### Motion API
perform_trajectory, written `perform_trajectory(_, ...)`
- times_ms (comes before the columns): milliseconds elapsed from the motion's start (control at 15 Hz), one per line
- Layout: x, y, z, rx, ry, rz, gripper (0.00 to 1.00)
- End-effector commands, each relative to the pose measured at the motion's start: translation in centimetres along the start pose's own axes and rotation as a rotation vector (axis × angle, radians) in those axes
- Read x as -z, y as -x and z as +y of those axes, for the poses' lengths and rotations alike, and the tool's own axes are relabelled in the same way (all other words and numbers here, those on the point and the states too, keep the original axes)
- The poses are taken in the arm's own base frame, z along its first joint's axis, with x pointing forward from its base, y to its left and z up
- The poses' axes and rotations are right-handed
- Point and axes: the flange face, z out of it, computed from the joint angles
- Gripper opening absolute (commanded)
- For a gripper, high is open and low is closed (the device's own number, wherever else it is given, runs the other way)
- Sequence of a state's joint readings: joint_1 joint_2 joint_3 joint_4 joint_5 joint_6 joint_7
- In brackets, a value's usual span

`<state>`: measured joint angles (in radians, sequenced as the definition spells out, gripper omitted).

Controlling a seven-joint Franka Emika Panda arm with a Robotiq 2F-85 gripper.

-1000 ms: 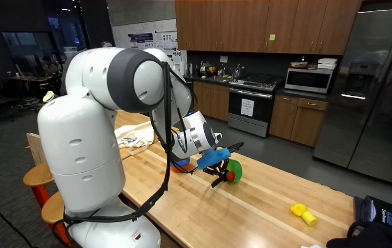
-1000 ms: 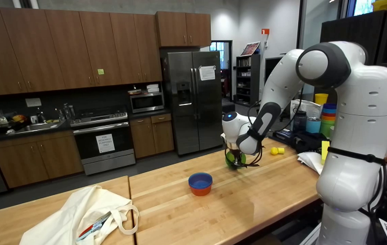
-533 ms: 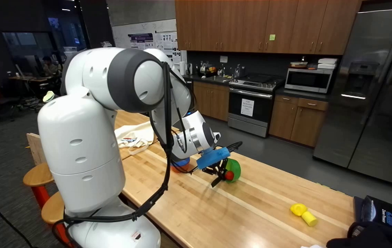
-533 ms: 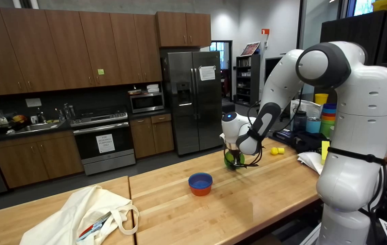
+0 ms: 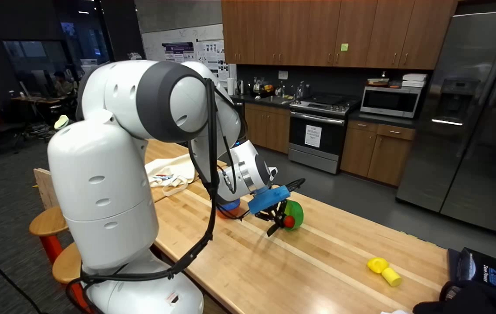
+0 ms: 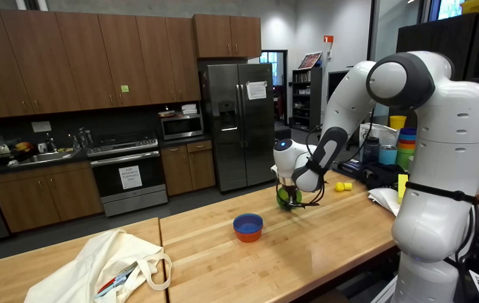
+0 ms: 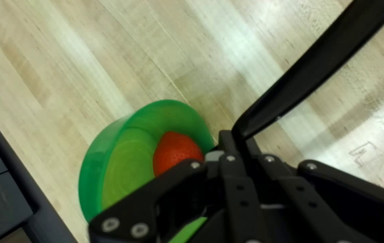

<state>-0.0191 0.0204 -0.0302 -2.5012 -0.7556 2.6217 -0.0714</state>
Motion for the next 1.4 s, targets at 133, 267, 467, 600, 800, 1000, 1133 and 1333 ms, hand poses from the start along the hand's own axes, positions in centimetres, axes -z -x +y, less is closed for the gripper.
perform_trajectory(133, -0.3, 0.1, -1.1, 0.03, 0.004, -0.017, 0.02)
perform_trajectory(267, 0.1, -0.1, -1.3, 0.032, 0.031, -0.055, 0.02)
perform_trajectory(467, 0.8, -0.3, -2.0, -0.017, 0.176, -0.204, 0.02)
perform_trajectory(600, 1.0, -0.4, -3.2, -0.038, 0.245, -0.303, 0.02)
perform_trajectory(800, 1.3, -0.5, -5.0, -0.036, 0.342, -0.457, 0.02)
perform_trajectory(1000, 1.6, -0.7, -6.1, -0.015, 0.389, -0.552, 0.02)
perform_trajectory(1133, 1.4, -0.9, -6.6, 0.007, 0.402, -0.583, 0.02)
perform_trajectory(1333, 0.0, -1.1, -7.7, 0.059, 0.407, -0.583, 0.02)
